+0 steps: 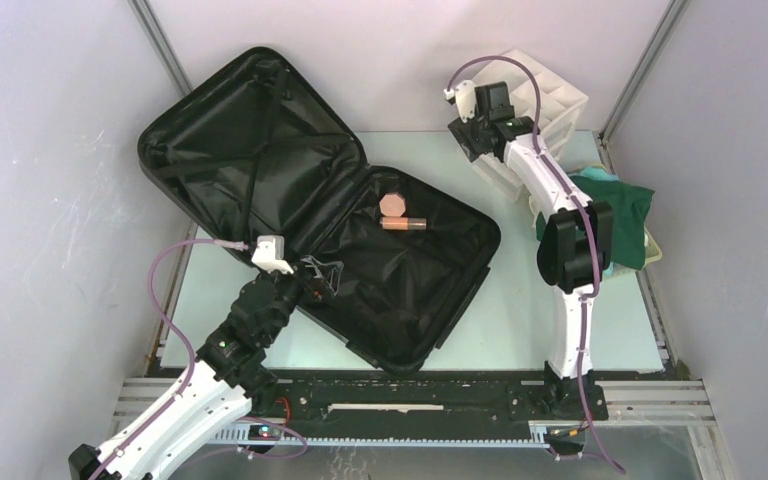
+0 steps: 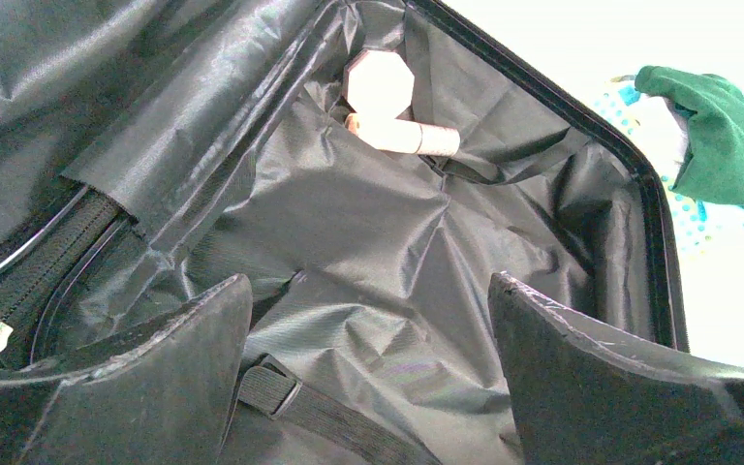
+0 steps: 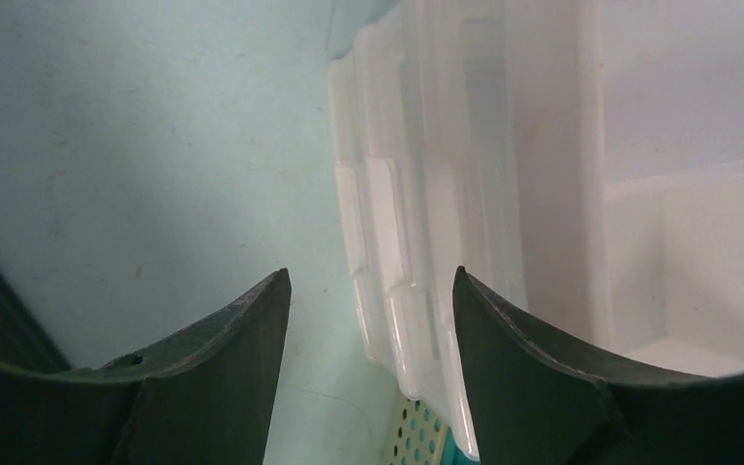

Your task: Open, take out, and arrange the luggage

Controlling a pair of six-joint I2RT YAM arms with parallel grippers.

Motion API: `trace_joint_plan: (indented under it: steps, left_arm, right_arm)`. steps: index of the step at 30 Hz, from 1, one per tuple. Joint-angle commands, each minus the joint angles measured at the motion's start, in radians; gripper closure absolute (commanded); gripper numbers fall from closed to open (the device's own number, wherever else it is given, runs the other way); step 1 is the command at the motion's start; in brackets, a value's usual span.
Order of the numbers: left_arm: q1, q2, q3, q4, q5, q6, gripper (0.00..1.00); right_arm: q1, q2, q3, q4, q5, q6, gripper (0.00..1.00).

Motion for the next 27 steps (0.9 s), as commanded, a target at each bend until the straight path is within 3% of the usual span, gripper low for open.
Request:
trace_joint_plan:
  steps: [1, 9, 27]
  left_arm:
    - [0.006, 0.003, -0.008, 0.021, 0.008, -0.012, 0.04]
    - [0.006, -0.008, -0.011, 0.020, 0.007, -0.015, 0.04]
    - [0.006, -0.013, -0.013, 0.021, 0.010, -0.024, 0.04]
  right_arm:
    - [-0.014, -0.141, 0.030, -0.038, -0.166, 0.048, 0.30]
    - [-0.080, -0.193, 0.074, -0.119, -0.426, 0.091, 0.32]
    - [-0.190, -0.125, 0.157, -0.166, -0.447, 0.137, 0.33]
